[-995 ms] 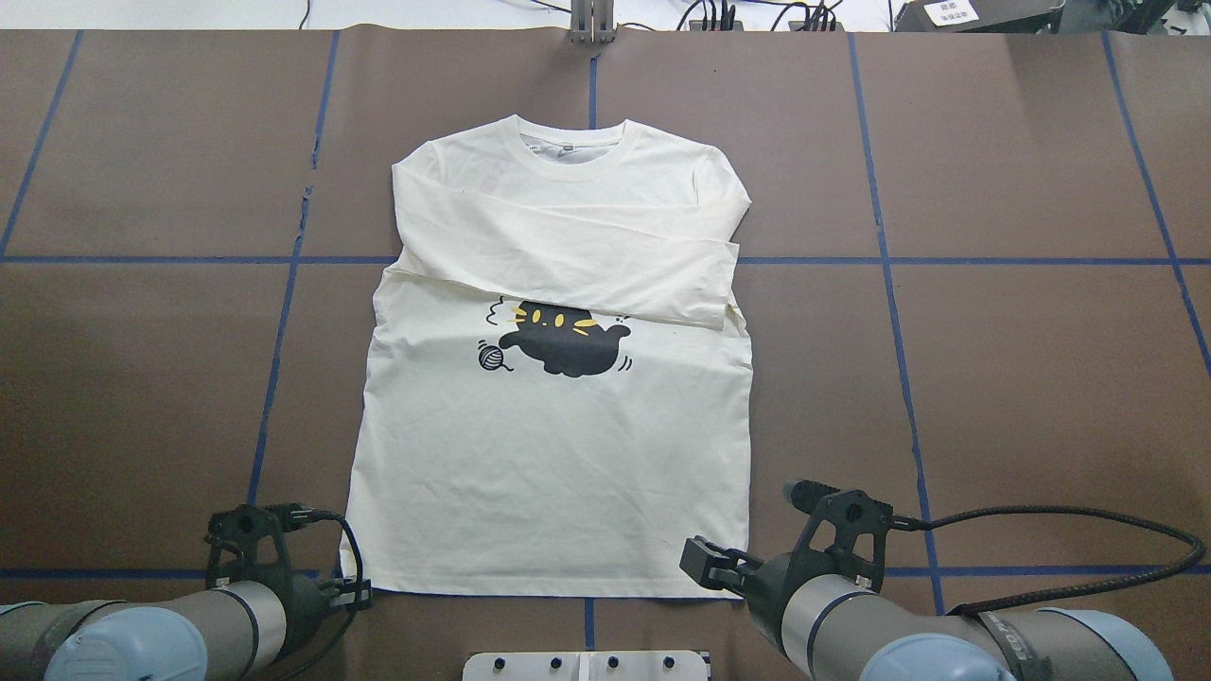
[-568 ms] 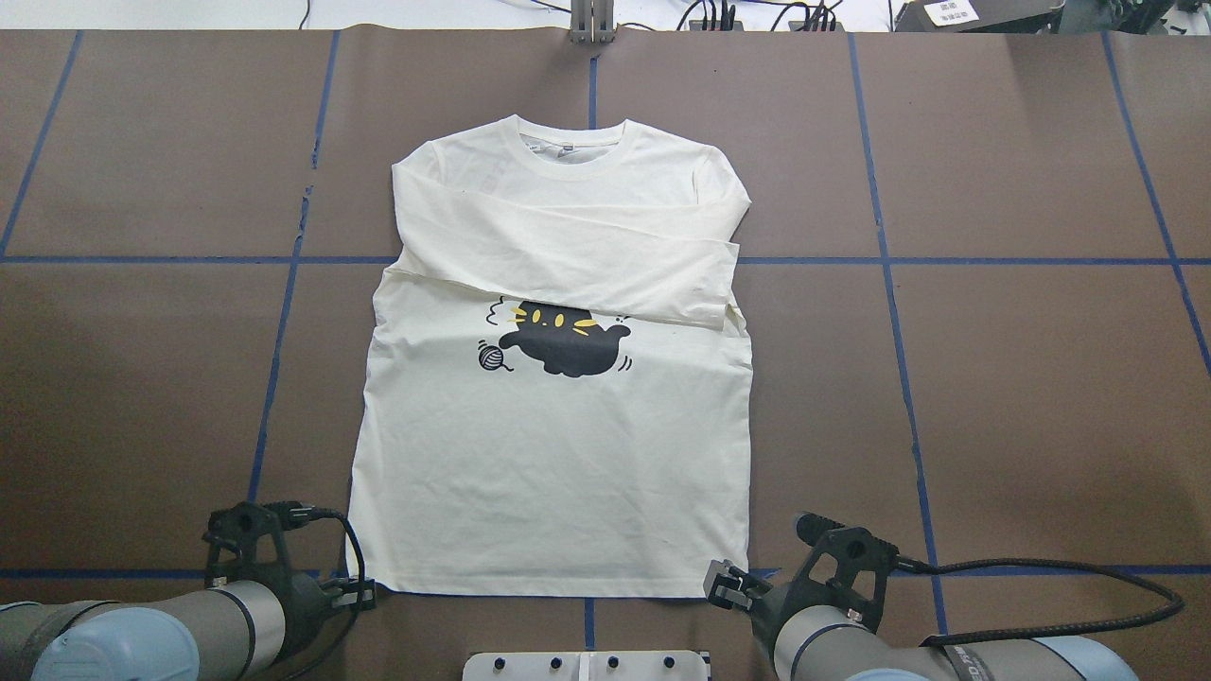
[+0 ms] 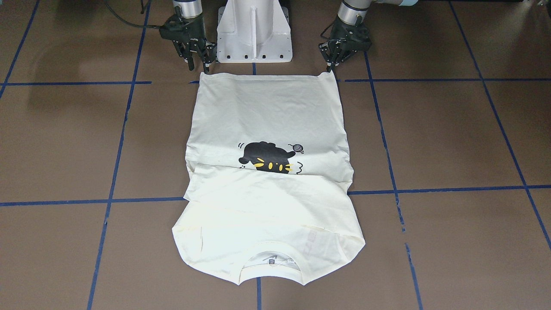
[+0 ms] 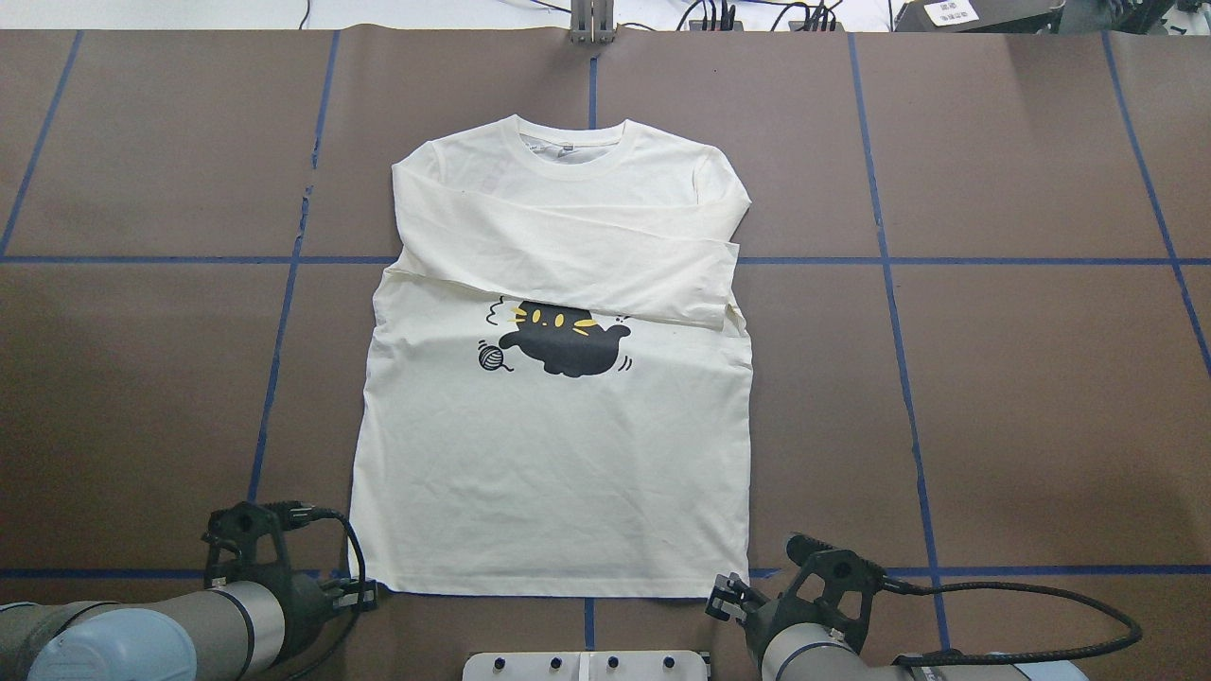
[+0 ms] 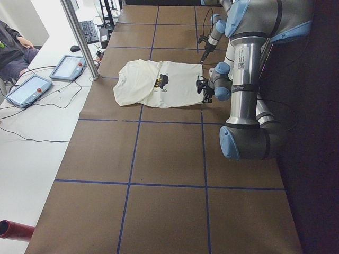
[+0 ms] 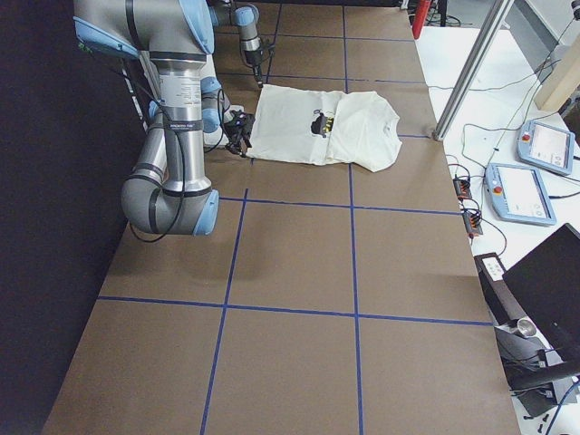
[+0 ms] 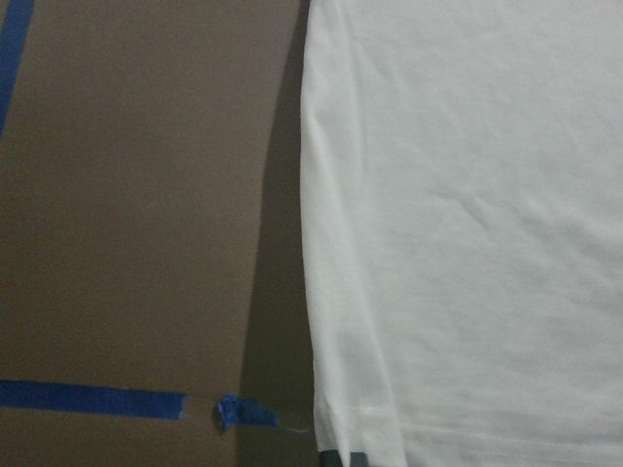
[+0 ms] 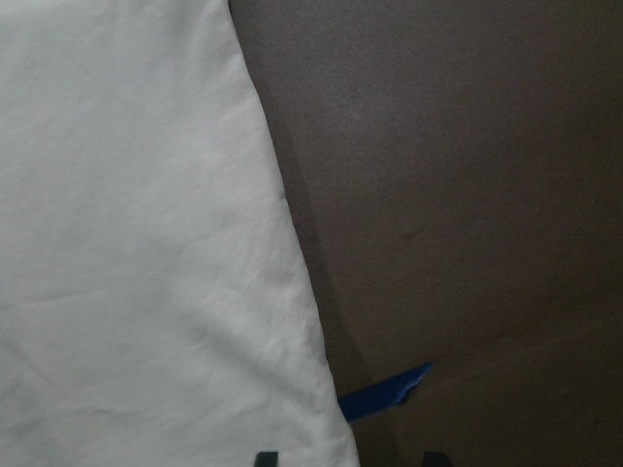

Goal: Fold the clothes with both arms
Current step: 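Lower both grippers and grasp the two hem corners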

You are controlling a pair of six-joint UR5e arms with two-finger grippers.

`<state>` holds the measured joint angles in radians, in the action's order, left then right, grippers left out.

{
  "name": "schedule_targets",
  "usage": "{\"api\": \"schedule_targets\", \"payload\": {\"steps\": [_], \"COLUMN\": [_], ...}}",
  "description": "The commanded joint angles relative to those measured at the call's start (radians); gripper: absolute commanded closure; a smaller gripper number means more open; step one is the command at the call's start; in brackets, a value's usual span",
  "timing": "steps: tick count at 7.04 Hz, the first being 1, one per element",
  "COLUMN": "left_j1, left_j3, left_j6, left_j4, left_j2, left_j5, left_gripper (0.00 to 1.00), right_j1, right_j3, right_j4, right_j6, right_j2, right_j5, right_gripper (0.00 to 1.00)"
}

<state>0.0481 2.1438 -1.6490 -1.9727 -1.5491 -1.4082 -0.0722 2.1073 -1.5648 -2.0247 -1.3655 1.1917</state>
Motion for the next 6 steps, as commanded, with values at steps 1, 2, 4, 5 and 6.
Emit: {"api": "schedule_targets", "payload": {"steps": [1, 2, 4, 5, 6], "left_j1": [-0.001, 0.001, -0.001, -0.001, 0.001], "left_j3": [0.002, 0.004, 0.004, 0.004, 0.004], "left_j6": [0.0, 0.0, 0.0, -0.002, 0.0], "left_j4": [0.0, 0.0, 0.0, 0.0, 0.0], "left_j2": [0.001, 0.001, 0.003, 0.003, 0.003], "left_j5": [0.0, 0.0, 0.0, 0.0, 0.0], "left_gripper": [1.0, 1.0, 1.0, 1.0, 1.0], "right_j1": [-0.001, 0.0, 0.006, 0.009, 0.012], "right_j3": [-0.032, -0.048, -0.056, -0.059, -0.058], "right_j4": [0.002, 0.002, 0.0, -0.001, -0.003], "right_j6": [0.0, 0.004, 0.012, 0.014, 0.014], "right_j2": [0.035, 0.045, 0.043, 0.042, 0.042], "right_j5": [-0.012, -0.018, -0.021, -0.02, -0.02], "right_gripper": [0.48, 0.49, 0.5, 0.5, 0.56]}}
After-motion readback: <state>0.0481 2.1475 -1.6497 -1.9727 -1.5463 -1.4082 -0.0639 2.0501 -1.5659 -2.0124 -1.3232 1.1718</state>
